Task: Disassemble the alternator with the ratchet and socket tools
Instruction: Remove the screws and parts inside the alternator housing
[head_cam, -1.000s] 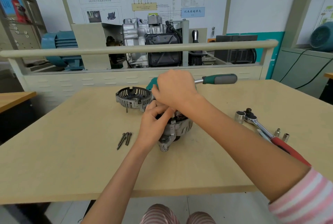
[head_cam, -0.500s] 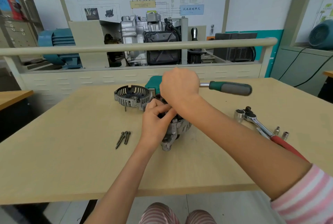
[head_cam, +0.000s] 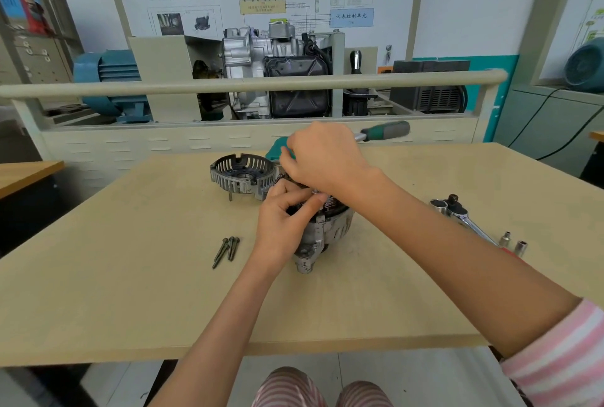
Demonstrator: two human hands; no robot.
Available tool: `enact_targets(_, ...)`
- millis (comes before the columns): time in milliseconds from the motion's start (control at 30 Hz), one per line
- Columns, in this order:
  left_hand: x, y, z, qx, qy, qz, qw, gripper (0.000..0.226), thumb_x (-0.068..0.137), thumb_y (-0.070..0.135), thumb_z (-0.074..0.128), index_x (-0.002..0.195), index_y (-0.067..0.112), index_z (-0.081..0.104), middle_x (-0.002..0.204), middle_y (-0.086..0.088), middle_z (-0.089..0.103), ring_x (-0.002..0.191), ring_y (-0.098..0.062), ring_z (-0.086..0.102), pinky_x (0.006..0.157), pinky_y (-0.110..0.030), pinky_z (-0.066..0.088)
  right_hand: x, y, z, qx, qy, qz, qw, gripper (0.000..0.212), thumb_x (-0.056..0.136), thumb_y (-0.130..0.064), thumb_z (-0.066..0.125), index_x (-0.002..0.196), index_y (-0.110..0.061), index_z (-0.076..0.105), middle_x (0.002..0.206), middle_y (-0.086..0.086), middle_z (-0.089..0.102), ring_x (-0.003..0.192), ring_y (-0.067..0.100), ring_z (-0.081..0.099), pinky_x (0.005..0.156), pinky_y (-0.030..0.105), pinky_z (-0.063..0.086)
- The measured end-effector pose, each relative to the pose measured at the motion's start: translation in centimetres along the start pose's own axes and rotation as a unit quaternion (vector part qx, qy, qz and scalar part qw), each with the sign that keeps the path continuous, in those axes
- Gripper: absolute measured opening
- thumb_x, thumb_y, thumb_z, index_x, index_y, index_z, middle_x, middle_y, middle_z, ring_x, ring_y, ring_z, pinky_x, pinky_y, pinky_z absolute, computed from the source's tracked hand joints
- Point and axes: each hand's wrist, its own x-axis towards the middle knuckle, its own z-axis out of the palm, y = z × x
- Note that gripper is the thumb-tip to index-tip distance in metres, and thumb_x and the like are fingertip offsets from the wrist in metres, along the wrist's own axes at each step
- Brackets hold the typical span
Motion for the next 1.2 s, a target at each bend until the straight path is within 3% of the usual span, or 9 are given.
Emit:
enact_targets(133, 0.1, 0.0, 0.3, 0.017, 0.005, -0.006, 1.0, 0.023, 0.081, 0.011, 0.07, 0.073, 0.033, 0.068, 0.071, 0.006, 0.044, 0.08, -0.017, 0.045, 0.078, -0.025, 0.038, -0.3, -0.5, 0.1, -0.047, -0.009, 0.124, 0.991, 0.039, 0.091, -0.016, 0.045, 0.054, -0.016, 0.031, 0.052, -0.002, 0.03, 0.043, 0.014, 0.026, 0.042, 0.024, 0.015)
enact_targets(267, -0.1, 0.2, 0.2, 0.016, 0.0, -0.011, 1.0, 0.023, 0.083, 0.011, 0.068, 0.073, 0.032, 0.068, 0.075, 0.007, 0.046, 0.085, -0.018, 0.048, 0.08, -0.026, 0.04, -0.2, -0.5, 0.0, -0.04, 0.002, 0.081, 0.996, 0.041, 0.092, -0.023, 0.044, 0.055, -0.016, 0.028, 0.053, -0.002, 0.028, 0.044, 0.014, 0.025, 0.042, 0.024, 0.016)
enact_targets(400, -0.2, 0.5, -0.1, 0.012, -0.019, -0.017, 1.0, 0.024, 0.087, 0.014, 0.064, 0.073, 0.034, 0.068, 0.088, 0.002, 0.054, 0.1, -0.021, 0.052, 0.09, -0.028, 0.04, -0.3, -0.1, -0.1, -0.001, 0.021, 0.002, 1.0, 0.036, 0.093, -0.034, 0.04, 0.063, -0.015, 0.043, 0.052, -0.003, 0.03, 0.051, 0.018, 0.035, 0.043, 0.025, 0.014)
enact_targets(467, -0.2, 0.4, -0.3, 0.015, -0.029, -0.014, 0.999, 0.019, 0.087, 0.018, 0.063, 0.078, 0.033, 0.069, 0.09, -0.006, 0.054, 0.099, -0.019, 0.051, 0.091, -0.027, 0.039, -0.3, 0.3, -0.2, 0.03, 0.017, -0.013, 0.999, 0.034, 0.092, -0.036, 0.039, 0.066, -0.016, 0.049, 0.051, -0.005, 0.031, 0.055, 0.018, 0.04, 0.043, 0.025, 0.016)
enact_targets(567, -0.1, 0.3, -0.3, 0.007, -0.03, -0.003, 1.0, 0.012, 0.085, 0.019, 0.066, 0.086, 0.03, 0.071, 0.081, -0.003, 0.049, 0.088, -0.017, 0.049, 0.087, -0.027, 0.039, -0.4, 0.6, 0.0, 0.056, 0.011, -0.012, 0.998, 0.033, 0.092, -0.035, 0.04, 0.067, -0.016, 0.048, 0.053, -0.005, 0.033, 0.059, 0.019, 0.043, 0.044, 0.025, 0.019)
enact_targets(800, 0.1, -0.3, 0.1, 0.012, 0.003, -0.008, 1.0, 0.028, 0.082, 0.007, 0.068, 0.071, 0.032, 0.068, 0.07, 0.005, 0.041, 0.075, -0.011, 0.043, 0.077, -0.021, 0.037, 0.3, -0.9, 0.2, -0.049, -0.03, 0.14, 0.989, 0.04, 0.09, -0.014, 0.049, 0.055, -0.016, 0.031, 0.054, -0.002, 0.03, 0.044, 0.014, 0.026, 0.043, 0.023, 0.016)
enact_targets(900, 0.1, -0.2, 0.0, 0.007, -0.005, -0.008, 1.0, 0.028, 0.084, 0.009, 0.067, 0.071, 0.034, 0.068, 0.074, 0.003, 0.045, 0.083, -0.016, 0.046, 0.084, -0.03, 0.04, 0.4, -1.2, 0.2, -0.046, -0.021, 0.119, 0.992, 0.04, 0.089, -0.016, 0.049, 0.055, -0.016, 0.03, 0.053, -0.002, 0.029, 0.044, 0.014, 0.024, 0.043, 0.023, 0.015)
enact_targets(1067, 0.0, 0.1, -0.4, -0.001, -0.025, -0.015, 1.0, 0.03, 0.088, 0.013, 0.062, 0.072, 0.038, 0.069, 0.097, -0.017, 0.056, 0.104, -0.025, 0.051, 0.097, -0.039, 0.04, 0.1, -0.6, 0.0, -0.026, 0.011, 0.033, 0.999, 0.04, 0.092, -0.03, 0.044, 0.057, -0.014, 0.033, 0.052, -0.003, 0.028, 0.045, 0.015, 0.028, 0.043, 0.025, 0.014)
enact_targets(1200, 0.0, 0.1, -0.3, 0.009, -0.027, 0.009, 1.0, 0.02, 0.085, 0.018, 0.065, 0.08, 0.037, 0.069, 0.082, -0.006, 0.051, 0.094, -0.023, 0.05, 0.092, -0.034, 0.04, -0.1, 0.3, -0.2, 0.019, 0.003, -0.001, 1.0, 0.028, 0.092, -0.034, 0.041, 0.071, -0.017, 0.049, 0.054, -0.005, 0.03, 0.057, 0.018, 0.041, 0.043, 0.025, 0.015)
